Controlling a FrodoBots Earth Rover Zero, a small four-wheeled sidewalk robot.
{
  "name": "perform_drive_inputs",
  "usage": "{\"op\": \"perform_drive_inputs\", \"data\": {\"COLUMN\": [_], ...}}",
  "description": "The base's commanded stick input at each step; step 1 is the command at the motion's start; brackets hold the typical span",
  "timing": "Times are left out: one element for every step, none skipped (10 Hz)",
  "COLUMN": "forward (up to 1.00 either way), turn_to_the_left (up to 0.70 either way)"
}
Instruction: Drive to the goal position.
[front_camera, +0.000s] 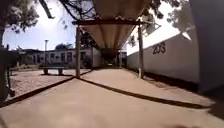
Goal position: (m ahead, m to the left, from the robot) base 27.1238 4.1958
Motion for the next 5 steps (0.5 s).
{"op": "perform_drive_inputs", "data": {"forward": [0.7, 0.7, 0.7, 0.7, 0.7], "turn_to_the_left": [0.0, 0.0, 0.0, 0.0, 0.0]}}
